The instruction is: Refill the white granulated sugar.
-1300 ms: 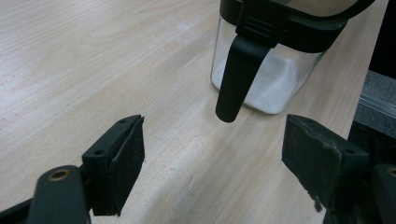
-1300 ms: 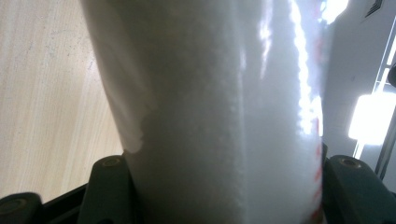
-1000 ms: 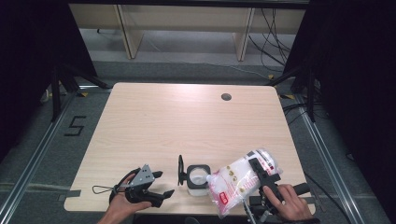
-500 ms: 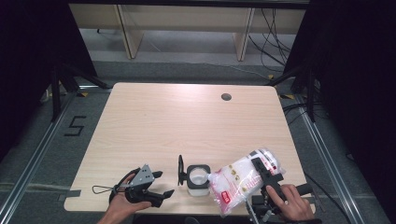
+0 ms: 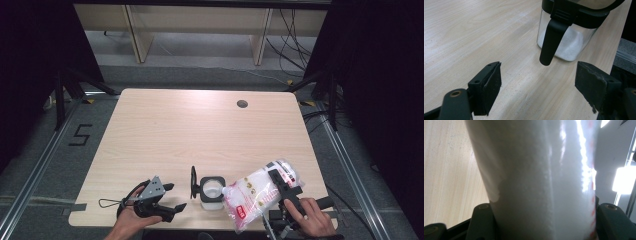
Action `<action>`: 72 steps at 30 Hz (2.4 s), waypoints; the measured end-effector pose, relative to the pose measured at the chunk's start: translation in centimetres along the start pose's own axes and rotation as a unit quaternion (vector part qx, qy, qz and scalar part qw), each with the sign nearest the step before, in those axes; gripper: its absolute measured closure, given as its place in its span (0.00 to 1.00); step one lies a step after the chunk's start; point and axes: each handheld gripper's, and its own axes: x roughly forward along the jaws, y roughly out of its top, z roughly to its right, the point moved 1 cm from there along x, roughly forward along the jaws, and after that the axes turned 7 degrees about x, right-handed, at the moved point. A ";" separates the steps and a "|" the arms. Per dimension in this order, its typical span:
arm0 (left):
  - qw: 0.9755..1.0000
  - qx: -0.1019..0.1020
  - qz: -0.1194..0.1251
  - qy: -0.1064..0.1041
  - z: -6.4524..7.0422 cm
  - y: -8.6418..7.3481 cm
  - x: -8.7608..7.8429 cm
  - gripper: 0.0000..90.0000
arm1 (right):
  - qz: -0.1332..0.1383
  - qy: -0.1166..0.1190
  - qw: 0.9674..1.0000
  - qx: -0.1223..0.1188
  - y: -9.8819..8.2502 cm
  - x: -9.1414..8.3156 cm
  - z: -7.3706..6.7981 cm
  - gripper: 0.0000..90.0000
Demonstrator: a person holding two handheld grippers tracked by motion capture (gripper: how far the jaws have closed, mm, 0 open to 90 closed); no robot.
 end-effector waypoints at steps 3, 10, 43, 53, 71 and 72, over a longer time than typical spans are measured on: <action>1.000 -0.003 0.003 0.000 0.1 0.0 0.0 0.23 | -0.002 0.001 1.000 0.000 0.0 0.0 0.0 0.48; 1.000 -0.002 0.003 0.000 0.1 0.0 0.0 0.23 | -0.010 0.013 1.000 -0.011 0.3 -0.1 0.0 0.48; 1.000 -0.003 0.000 -0.005 0.1 0.0 0.0 0.23 | -0.006 0.010 1.000 -0.014 0.5 -0.1 -0.1 0.48; 1.000 0.000 -0.001 0.000 0.1 0.0 0.0 0.23 | 0.000 0.005 0.999 -0.032 0.7 0.0 0.2 0.48; 1.000 -0.002 0.005 -0.005 0.1 0.0 0.1 0.23 | 0.007 -0.004 1.000 -0.010 0.6 0.1 -0.1 0.48; 1.000 0.002 0.001 -0.004 0.1 0.0 0.0 0.23 | 0.007 -0.004 1.000 -0.010 0.6 0.1 -0.1 0.48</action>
